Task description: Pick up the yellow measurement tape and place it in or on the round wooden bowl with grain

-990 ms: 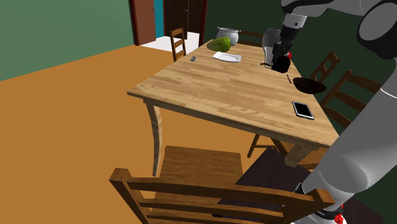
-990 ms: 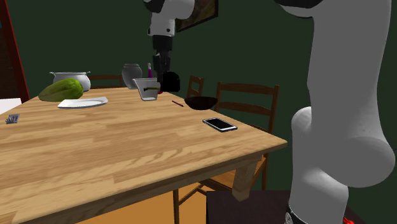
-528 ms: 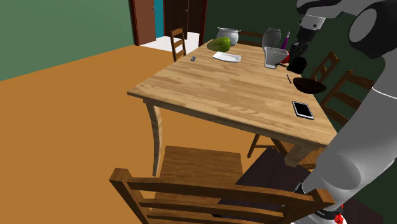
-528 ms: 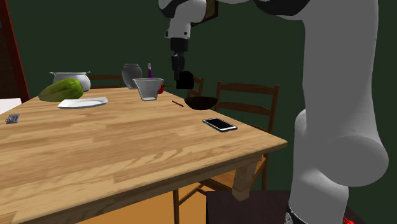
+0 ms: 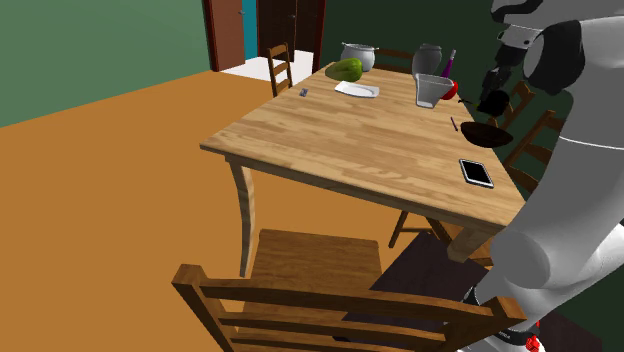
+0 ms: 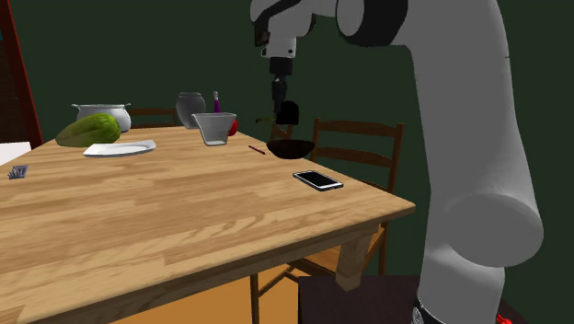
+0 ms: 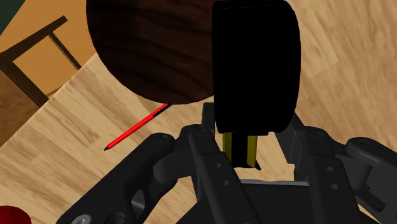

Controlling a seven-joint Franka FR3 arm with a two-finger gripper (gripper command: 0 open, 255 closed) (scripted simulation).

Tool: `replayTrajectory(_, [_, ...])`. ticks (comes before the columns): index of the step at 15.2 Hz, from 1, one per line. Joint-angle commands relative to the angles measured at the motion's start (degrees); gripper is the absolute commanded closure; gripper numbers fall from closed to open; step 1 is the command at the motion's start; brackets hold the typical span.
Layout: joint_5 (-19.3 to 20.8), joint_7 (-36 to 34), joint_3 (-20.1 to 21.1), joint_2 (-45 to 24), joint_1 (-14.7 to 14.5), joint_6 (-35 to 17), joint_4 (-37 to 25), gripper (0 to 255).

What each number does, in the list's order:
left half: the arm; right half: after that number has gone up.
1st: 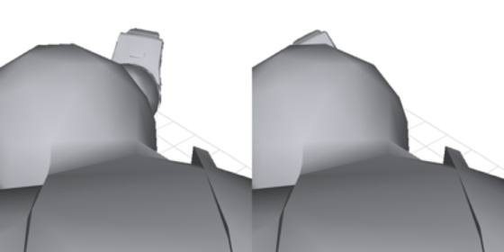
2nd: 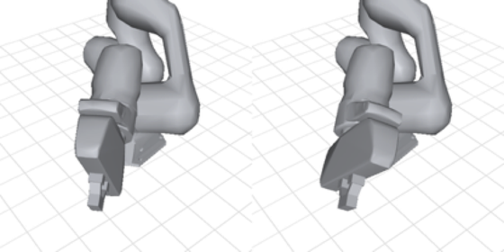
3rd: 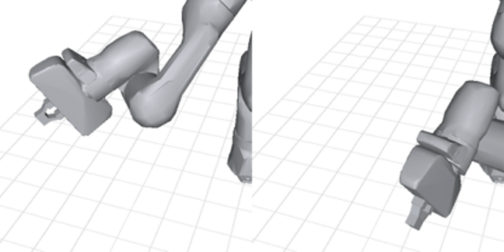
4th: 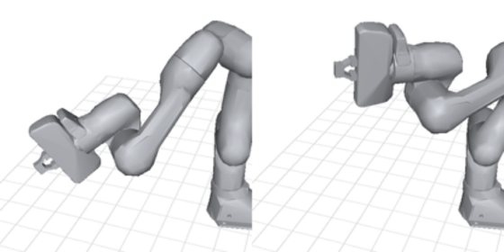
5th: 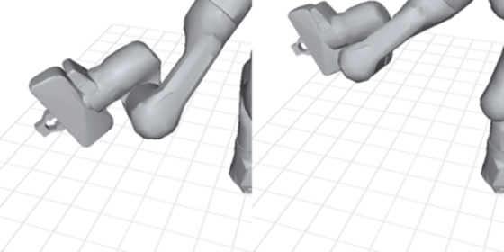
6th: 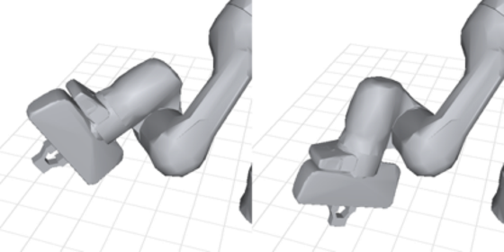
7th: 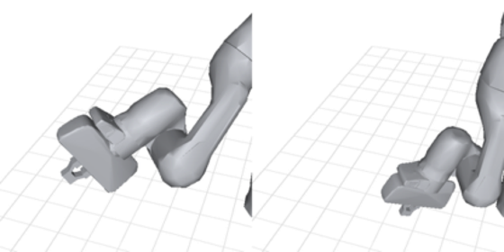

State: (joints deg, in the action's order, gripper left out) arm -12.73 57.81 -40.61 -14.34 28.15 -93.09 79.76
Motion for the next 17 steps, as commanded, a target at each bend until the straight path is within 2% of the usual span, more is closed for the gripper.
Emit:
replayTrajectory(1, [-2.31, 3.32, -0.62, -3.14, 3.31, 1.5, -3.66, 255])
replayTrajectory(5, [-7.21, 8.81, -0.86, -10.38, 11.36, 5.69, -13.36, 255])
replayTrajectory(6, [-7.55, 9.14, -0.75, -10.96, 12.08, 6.06, -14.22, 255])
replayTrajectory(17, [-6.07, 9.84, -0.94, -8.44, 8.58, -3.89, -1.78, 255])
